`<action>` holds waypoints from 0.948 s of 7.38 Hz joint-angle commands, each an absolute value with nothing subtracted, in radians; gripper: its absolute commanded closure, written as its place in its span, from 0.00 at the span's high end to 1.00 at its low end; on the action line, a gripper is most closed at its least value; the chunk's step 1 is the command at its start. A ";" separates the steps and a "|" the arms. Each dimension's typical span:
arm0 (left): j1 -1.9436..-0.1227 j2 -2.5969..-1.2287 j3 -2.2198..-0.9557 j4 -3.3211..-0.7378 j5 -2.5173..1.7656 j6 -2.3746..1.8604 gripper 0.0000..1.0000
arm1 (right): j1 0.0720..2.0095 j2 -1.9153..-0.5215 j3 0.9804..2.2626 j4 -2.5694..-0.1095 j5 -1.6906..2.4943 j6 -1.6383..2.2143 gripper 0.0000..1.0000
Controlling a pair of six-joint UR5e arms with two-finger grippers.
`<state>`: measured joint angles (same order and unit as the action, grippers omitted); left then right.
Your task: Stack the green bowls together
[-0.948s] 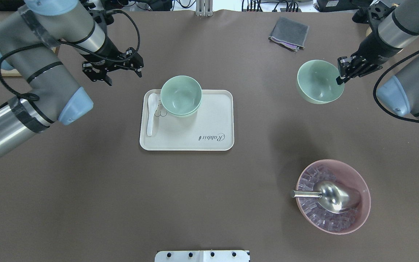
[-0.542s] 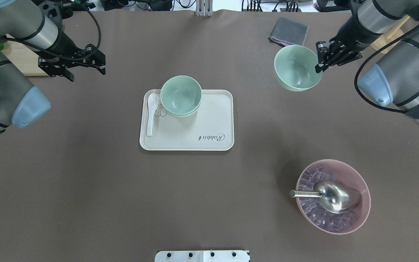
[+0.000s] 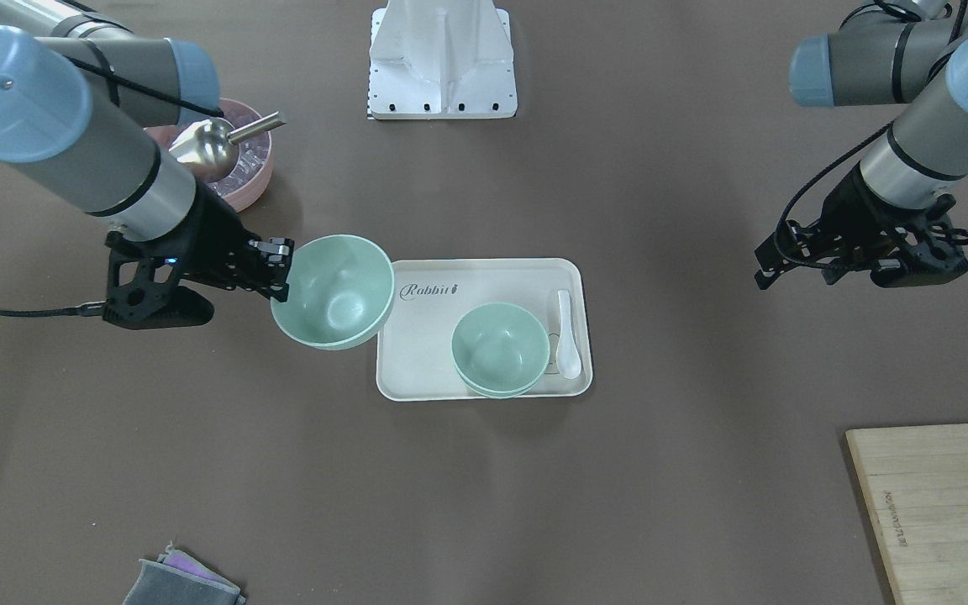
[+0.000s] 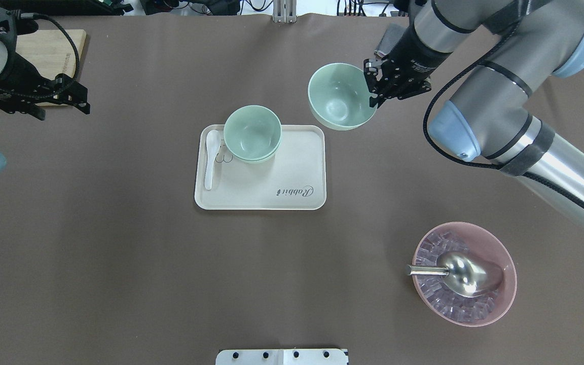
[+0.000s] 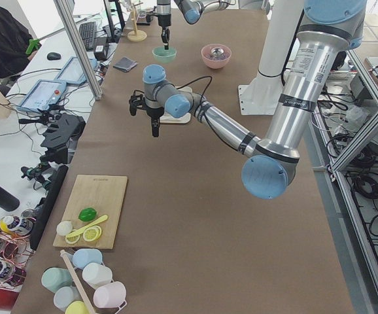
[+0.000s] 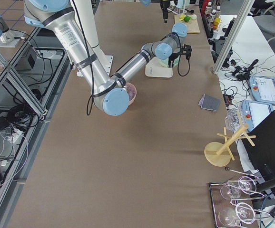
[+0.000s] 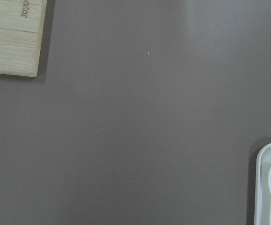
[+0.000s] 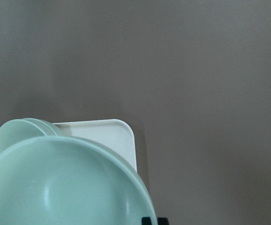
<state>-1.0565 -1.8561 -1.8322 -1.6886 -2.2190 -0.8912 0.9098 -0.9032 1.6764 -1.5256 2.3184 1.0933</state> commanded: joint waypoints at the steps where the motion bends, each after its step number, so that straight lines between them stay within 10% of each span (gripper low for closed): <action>1: -1.062 -1.832 -1.839 -1.693 -2.221 -0.882 0.98 | 0.841 -0.800 1.657 -1.583 2.249 1.170 0.00; 7: -1.075 -1.829 -1.825 -1.695 -2.215 -0.848 0.98 | 0.689 -0.604 1.355 -1.475 2.059 1.274 0.00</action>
